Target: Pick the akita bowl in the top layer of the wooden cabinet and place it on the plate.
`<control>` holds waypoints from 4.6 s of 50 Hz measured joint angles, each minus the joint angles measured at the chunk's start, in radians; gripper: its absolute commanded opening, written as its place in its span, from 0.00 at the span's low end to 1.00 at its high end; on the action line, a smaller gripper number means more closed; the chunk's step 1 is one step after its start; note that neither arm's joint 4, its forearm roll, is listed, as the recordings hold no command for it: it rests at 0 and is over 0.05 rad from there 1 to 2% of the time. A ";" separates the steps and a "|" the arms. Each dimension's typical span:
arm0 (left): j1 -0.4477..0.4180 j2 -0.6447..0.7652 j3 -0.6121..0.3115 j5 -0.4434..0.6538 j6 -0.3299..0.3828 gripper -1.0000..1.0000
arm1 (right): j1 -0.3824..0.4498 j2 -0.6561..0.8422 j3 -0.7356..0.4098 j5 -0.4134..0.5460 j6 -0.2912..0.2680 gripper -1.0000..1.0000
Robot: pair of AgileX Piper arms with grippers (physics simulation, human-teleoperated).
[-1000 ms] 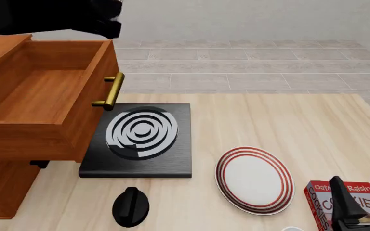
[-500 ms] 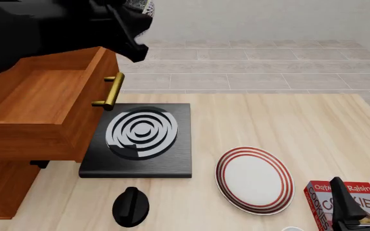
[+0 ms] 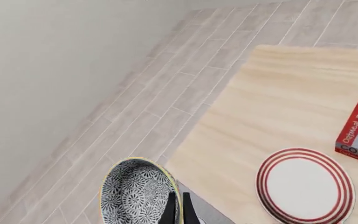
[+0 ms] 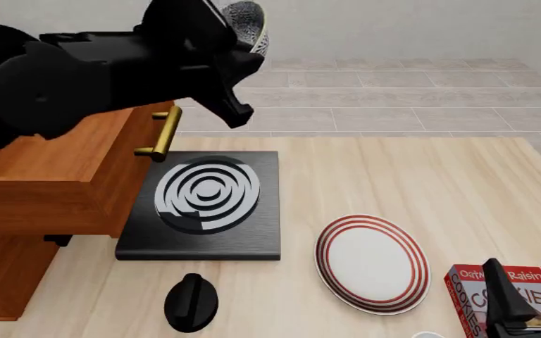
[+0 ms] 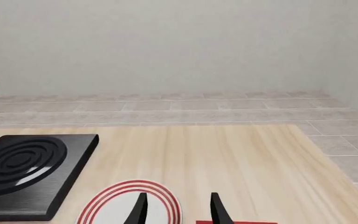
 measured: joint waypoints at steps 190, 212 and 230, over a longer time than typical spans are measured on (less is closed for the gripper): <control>-0.371 0.751 -0.035 -0.260 0.082 0.00 | -0.034 -0.007 0.000 0.005 0.032 1.00; -0.392 0.774 -0.054 -0.220 0.023 0.00 | -0.041 -0.007 0.000 0.007 0.039 1.00; -0.401 0.811 -0.094 -0.193 -0.012 0.00 | -0.043 0.000 0.000 0.003 0.042 1.00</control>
